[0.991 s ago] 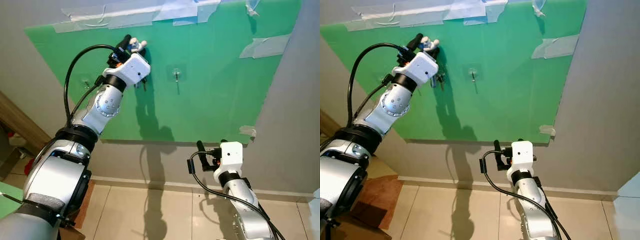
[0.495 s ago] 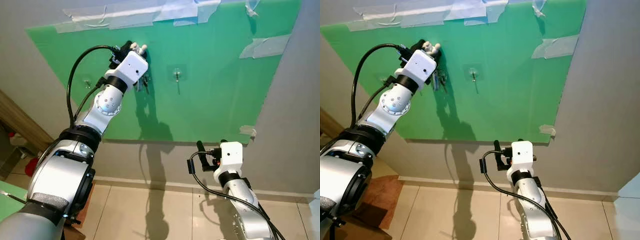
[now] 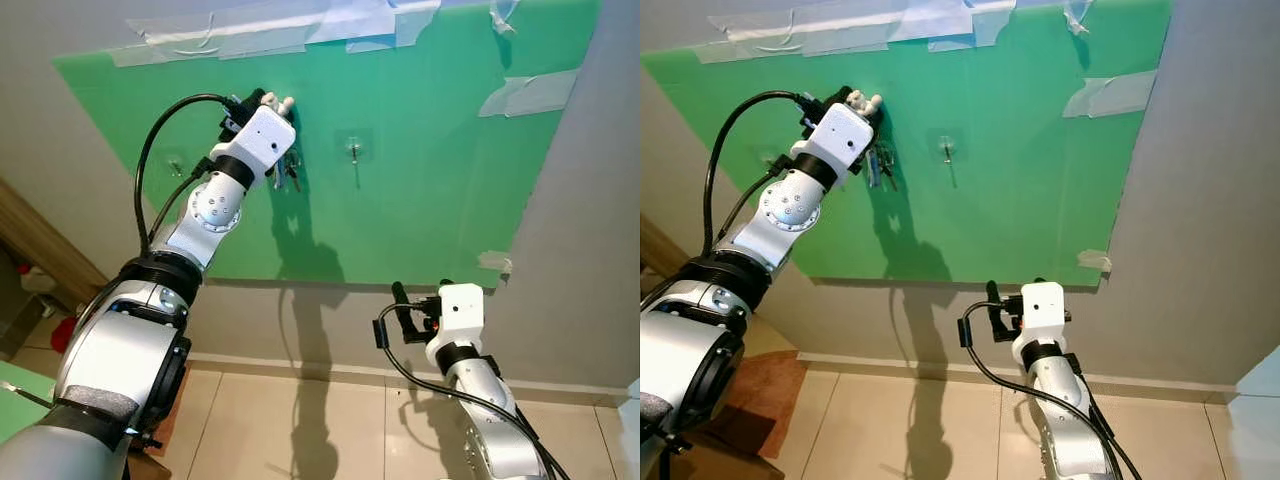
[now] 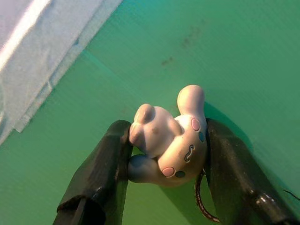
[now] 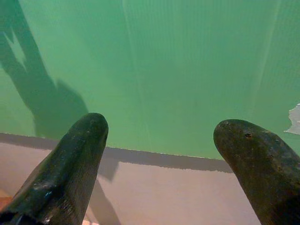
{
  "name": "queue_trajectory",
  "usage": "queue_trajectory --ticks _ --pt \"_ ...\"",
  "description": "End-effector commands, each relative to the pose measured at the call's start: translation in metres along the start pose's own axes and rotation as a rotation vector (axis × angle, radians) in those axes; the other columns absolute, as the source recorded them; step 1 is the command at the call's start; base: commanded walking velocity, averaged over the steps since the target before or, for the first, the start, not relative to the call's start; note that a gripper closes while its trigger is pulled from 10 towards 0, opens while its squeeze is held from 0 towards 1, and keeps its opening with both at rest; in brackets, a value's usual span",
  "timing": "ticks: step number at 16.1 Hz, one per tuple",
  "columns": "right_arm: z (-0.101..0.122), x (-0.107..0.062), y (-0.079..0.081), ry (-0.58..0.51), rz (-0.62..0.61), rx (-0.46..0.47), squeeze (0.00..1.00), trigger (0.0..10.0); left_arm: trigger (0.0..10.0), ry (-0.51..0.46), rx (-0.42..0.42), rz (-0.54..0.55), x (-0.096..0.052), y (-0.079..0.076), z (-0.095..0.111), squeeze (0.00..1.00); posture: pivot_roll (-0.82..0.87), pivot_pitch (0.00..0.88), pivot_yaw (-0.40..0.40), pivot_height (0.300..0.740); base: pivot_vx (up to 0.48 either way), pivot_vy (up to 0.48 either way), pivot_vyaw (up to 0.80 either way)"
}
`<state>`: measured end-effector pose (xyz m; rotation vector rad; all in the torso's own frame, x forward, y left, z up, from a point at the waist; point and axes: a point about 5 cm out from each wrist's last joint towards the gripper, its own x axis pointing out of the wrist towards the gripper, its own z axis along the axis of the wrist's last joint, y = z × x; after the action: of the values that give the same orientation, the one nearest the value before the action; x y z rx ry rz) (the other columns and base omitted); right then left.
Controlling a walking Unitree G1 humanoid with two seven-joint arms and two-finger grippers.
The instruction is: Hang keys on a hook
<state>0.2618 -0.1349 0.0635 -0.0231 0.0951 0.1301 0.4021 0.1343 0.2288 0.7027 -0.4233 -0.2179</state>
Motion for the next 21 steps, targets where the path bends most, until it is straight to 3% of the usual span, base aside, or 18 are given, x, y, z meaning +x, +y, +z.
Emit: queue_trajectory --ticks 1,6,16,21 --pt "0.001 -0.001 0.008 0.004 0.022 0.004 0.0 10.0 0.0 0.084 -0.007 -0.048 -0.008 -0.007 -0.017 0.0 -0.09 0.064 0.217 0.74 0.0 0.0 0.0" --pt "0.0 -0.001 0.007 0.011 0.021 0.004 0.0 10.0 0.0 0.092 -0.025 -0.096 -0.012 -0.018 -0.019 0.0 -0.09 0.069 0.215 0.74 0.0 0.0 0.0" --pt "0.001 0.0 0.007 0.011 0.031 -0.016 0.0 10.0 0.0 0.063 0.009 -0.116 -0.013 -0.022 -0.017 0.0 -0.09 0.064 0.207 0.74 0.0 0.0 0.0" --pt "0.002 0.001 0.008 0.008 0.036 -0.03 0.0 10.0 0.0 0.047 0.012 -0.107 -0.011 -0.02 -0.014 0.0 -0.09 0.061 0.211 0.74 0.0 0.0 0.73"
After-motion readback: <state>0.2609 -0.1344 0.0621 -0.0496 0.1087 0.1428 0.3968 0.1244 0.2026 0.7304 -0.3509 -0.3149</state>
